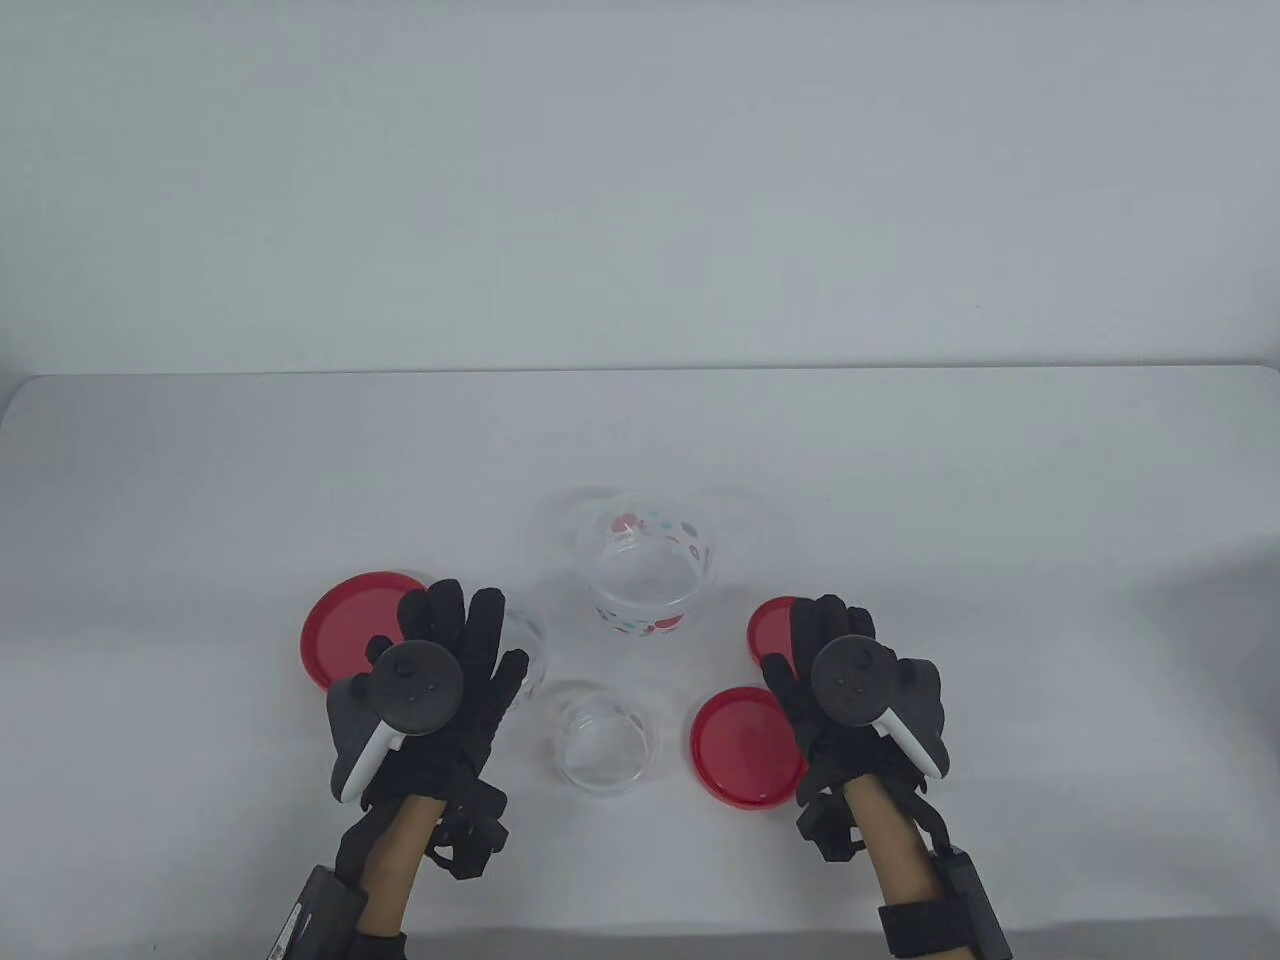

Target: Nest food storage containers

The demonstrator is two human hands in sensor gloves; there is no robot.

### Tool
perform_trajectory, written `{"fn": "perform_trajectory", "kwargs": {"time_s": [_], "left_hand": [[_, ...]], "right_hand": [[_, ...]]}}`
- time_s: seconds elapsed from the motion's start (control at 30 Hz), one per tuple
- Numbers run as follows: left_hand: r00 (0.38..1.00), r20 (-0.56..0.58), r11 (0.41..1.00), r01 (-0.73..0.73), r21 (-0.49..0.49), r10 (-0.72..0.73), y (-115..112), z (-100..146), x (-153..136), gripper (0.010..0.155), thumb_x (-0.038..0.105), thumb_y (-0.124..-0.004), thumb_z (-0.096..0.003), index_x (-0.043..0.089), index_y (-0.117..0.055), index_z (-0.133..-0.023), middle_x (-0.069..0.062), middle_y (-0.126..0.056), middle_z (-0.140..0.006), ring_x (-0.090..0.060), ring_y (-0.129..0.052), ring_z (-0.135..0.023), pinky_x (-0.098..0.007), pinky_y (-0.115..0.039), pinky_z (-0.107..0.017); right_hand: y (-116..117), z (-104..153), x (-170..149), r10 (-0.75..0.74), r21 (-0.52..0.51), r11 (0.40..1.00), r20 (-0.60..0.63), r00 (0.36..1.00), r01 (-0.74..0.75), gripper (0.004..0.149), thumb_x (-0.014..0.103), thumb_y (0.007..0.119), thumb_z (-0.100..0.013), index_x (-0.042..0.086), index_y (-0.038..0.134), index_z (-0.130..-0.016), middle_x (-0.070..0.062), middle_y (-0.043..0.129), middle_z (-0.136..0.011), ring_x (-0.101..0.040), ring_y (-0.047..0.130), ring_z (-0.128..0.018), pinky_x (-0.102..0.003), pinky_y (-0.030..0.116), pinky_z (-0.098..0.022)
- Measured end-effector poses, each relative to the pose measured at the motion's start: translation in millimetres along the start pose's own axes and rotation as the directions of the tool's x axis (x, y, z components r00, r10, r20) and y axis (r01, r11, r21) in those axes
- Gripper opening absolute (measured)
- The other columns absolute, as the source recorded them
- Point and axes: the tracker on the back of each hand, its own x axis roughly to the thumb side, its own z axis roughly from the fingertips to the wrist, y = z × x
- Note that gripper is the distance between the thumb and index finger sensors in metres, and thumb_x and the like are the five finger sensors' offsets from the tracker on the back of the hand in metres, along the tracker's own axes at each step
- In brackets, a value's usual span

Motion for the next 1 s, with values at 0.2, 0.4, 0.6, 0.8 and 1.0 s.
{"fn": "perform_trajectory", "kwargs": {"time_s": [0.2, 0.4, 0.6, 0.8, 1.0], "left_hand": [[0.993, 0.122, 0.999, 0.005, 0.036, -0.009, -2, 6, 17, 0.068, 0.052, -0.050, -0.0659, 0.036, -0.018, -0.123, 0.000, 0.002, -0.128, -0.029, 0.014, -0.113, -0.059, 0.007, -0.075], [0.959, 0.267, 0.995, 0.093, 0.025, -0.096, -14, 13, 42, 0.067, 0.052, -0.051, -0.0658, 0.034, -0.021, -0.123, -0.002, -0.005, -0.129, -0.032, 0.006, -0.115, -0.058, 0.002, -0.077], [0.907, 0.401, 0.979, 0.182, -0.091, -0.131, -30, 16, 59, 0.067, 0.051, -0.058, -0.0646, 0.028, -0.035, -0.123, -0.007, -0.034, -0.131, -0.037, -0.021, -0.119, -0.053, -0.010, -0.082], [0.857, 0.484, 0.934, 0.301, -0.193, -0.176, -49, 17, 69, 0.063, 0.049, -0.065, -0.0627, 0.024, -0.051, -0.119, -0.009, -0.058, -0.124, -0.039, -0.046, -0.114, -0.050, -0.012, -0.083], [0.825, 0.506, 0.885, 0.407, -0.227, -0.250, -66, 17, 73, 0.058, 0.047, -0.069, -0.0612, 0.022, -0.065, -0.113, -0.009, -0.076, -0.115, -0.039, -0.063, -0.107, -0.049, -0.016, -0.083]], "right_hand": [[1, 0, -1, -0.010, 0.014, 1.000, -0.008, 1.000, 0.010, 0.067, 0.042, 0.057, -0.064, 0.008, 0.031, -0.115, -0.021, 0.020, -0.117, -0.049, 0.017, -0.101, -0.069, 0.025, -0.064], [2, 0, -1, -0.015, 0.030, 0.999, -0.011, 1.000, 0.015, 0.066, 0.042, 0.057, -0.064, 0.007, 0.033, -0.115, -0.021, 0.021, -0.117, -0.049, 0.018, -0.101, -0.069, 0.025, -0.064], [3, -1, -1, -0.024, 0.041, 0.999, -0.015, 1.000, 0.024, 0.066, 0.042, 0.057, -0.064, 0.007, 0.034, -0.115, -0.023, 0.022, -0.117, -0.049, 0.019, -0.101, -0.069, 0.026, -0.064], [3, -1, -1, -0.029, 0.047, 0.998, -0.017, 0.999, 0.029, 0.066, 0.042, 0.057, -0.064, 0.006, 0.035, -0.115, -0.023, 0.023, -0.117, -0.050, 0.019, -0.101, -0.069, 0.026, -0.064], [4, -2, -2, -0.033, 0.050, 0.998, -0.018, 0.999, 0.034, 0.066, 0.042, 0.057, -0.064, 0.006, 0.035, -0.115, -0.023, 0.024, -0.117, -0.050, 0.020, -0.101, -0.069, 0.027, -0.064]]}}
